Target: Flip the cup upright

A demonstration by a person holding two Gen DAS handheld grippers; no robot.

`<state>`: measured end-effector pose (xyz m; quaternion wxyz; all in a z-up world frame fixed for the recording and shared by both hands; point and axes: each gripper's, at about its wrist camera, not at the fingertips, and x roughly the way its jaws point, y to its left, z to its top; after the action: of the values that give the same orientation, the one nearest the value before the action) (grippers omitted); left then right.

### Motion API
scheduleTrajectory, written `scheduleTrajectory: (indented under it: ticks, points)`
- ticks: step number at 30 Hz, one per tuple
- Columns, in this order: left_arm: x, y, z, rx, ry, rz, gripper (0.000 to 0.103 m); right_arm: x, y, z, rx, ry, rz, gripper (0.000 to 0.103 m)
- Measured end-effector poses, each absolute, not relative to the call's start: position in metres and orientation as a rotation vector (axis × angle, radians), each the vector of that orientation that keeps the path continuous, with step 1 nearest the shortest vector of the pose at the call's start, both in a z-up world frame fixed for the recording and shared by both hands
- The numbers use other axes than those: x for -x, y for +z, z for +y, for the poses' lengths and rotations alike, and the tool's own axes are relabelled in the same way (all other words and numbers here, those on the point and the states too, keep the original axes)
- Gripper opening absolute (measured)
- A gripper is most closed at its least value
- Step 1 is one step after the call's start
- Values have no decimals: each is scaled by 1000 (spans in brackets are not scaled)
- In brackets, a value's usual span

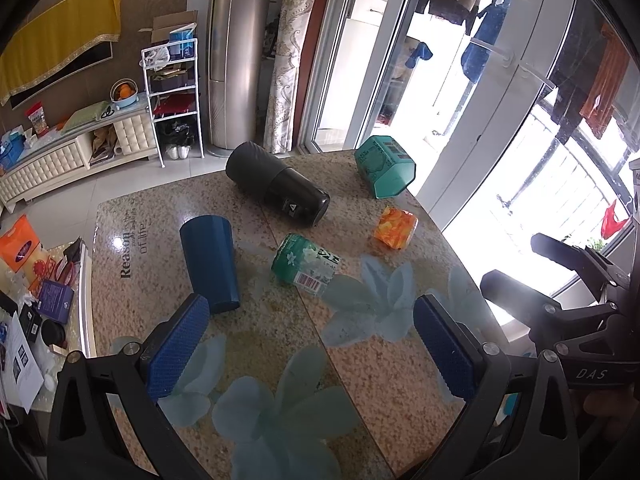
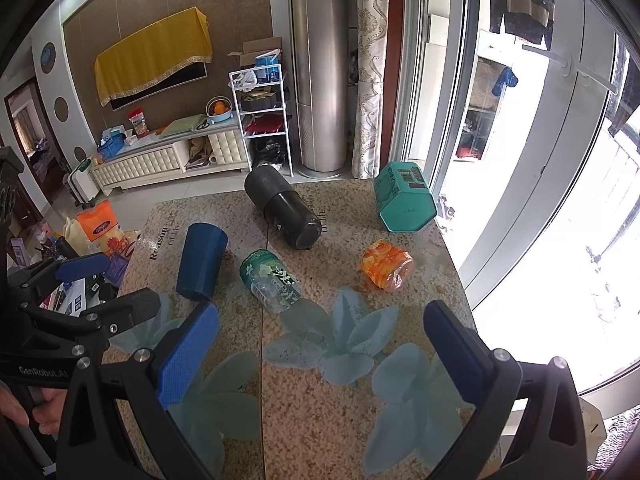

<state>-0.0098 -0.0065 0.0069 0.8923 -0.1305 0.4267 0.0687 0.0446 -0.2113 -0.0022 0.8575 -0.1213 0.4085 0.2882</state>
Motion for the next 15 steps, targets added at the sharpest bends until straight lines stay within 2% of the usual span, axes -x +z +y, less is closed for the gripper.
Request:
scheduleTrajectory:
  ticks: [15]
  points:
    - [12, 2, -2, 291, 146, 894, 103, -43, -3, -209, 252, 609, 871, 103]
